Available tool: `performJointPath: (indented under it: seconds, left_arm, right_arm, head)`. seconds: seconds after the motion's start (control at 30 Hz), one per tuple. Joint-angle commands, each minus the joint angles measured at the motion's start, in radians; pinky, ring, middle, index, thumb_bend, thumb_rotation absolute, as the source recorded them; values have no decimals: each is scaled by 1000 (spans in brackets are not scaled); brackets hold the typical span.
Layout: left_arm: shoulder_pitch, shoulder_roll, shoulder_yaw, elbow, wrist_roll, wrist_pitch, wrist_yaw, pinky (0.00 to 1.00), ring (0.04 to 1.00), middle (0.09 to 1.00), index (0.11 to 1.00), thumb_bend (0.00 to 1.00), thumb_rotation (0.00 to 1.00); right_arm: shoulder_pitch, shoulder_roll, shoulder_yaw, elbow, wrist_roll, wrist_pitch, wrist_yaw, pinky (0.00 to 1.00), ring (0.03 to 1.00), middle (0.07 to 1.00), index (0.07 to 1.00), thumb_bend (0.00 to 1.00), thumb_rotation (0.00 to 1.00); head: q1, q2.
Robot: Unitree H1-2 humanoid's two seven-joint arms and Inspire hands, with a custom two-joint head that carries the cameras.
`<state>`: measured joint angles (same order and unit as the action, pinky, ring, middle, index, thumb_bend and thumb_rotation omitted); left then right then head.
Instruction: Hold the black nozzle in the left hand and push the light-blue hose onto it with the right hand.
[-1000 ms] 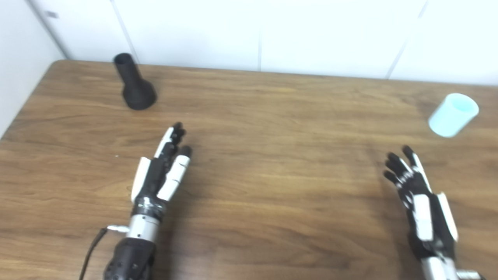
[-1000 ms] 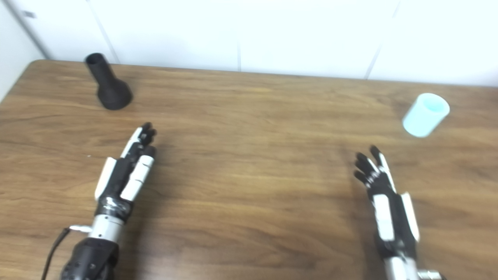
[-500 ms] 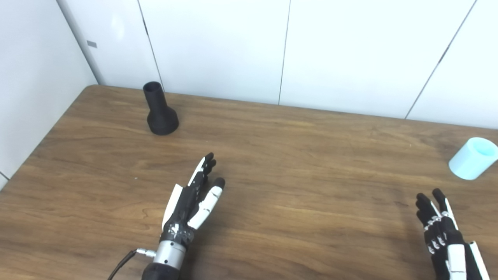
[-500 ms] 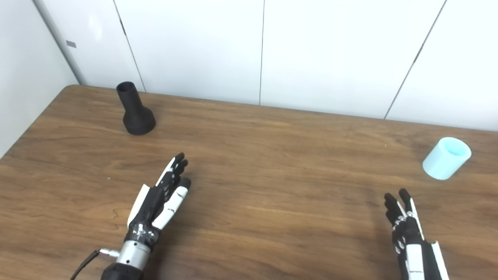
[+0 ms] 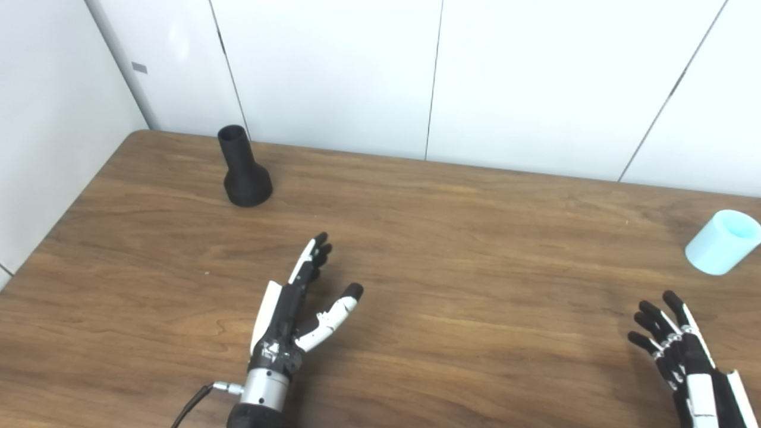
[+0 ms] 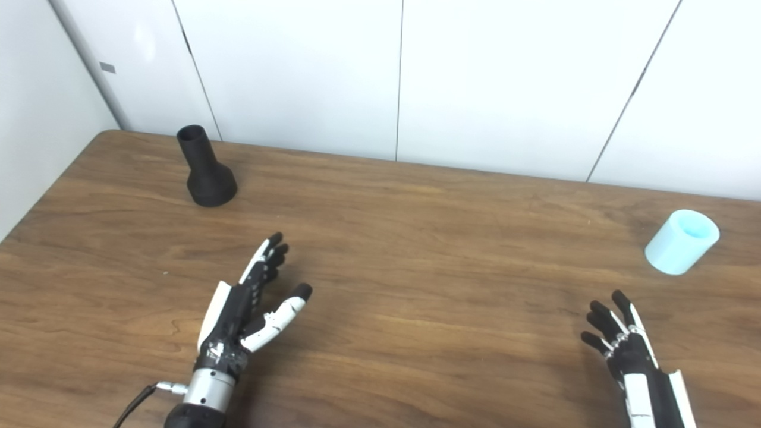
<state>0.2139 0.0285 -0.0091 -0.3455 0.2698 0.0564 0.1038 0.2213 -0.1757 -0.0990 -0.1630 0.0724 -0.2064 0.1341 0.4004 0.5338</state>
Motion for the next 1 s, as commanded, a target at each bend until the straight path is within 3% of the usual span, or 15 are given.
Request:
performJointPath:
  seconds: [0.0,0.1,0.33,0.53,0.63,0.73,0.97]
  left_arm:
    - [83,-33,24,-39,4,-42,43,880,914,932,960,682,237]
    - [49,-13,67,-65,1,-18,56,843,896,924,947,755,158]
    - [-55,63,176,-157,27,149,28,864,901,927,958,880,191]
    - [-159,137,241,-172,91,275,20,854,891,920,954,920,243]
    - [-222,172,290,-131,71,282,40,863,891,916,941,896,180]
    - [-276,203,327,-75,75,288,55,907,921,920,931,896,180]
    - [-406,301,345,102,80,329,46,856,897,897,926,879,172]
  right_arm:
    - [17,-3,-8,25,3,-28,-10,784,876,887,943,635,1000]
    - [13,-6,-11,38,10,-37,-7,777,872,877,936,639,1000]
    - [6,-15,-19,65,14,-57,-3,793,866,868,929,667,1000]
    - [0,-15,-25,70,1,-47,-10,798,857,853,921,673,1000]
    - [-4,-16,-27,81,5,-55,-6,814,865,857,924,678,1000]
    - [-9,-17,-26,98,7,-76,-3,816,868,861,928,670,1000]
    - [-10,-13,-21,96,0,-68,-8,802,859,858,927,669,1000]
  head:
    - [2,2]
    - [11,1]
    - [31,0]
    - [50,-5]
    - [51,-6]
    - [49,-7]
    - [45,-10]
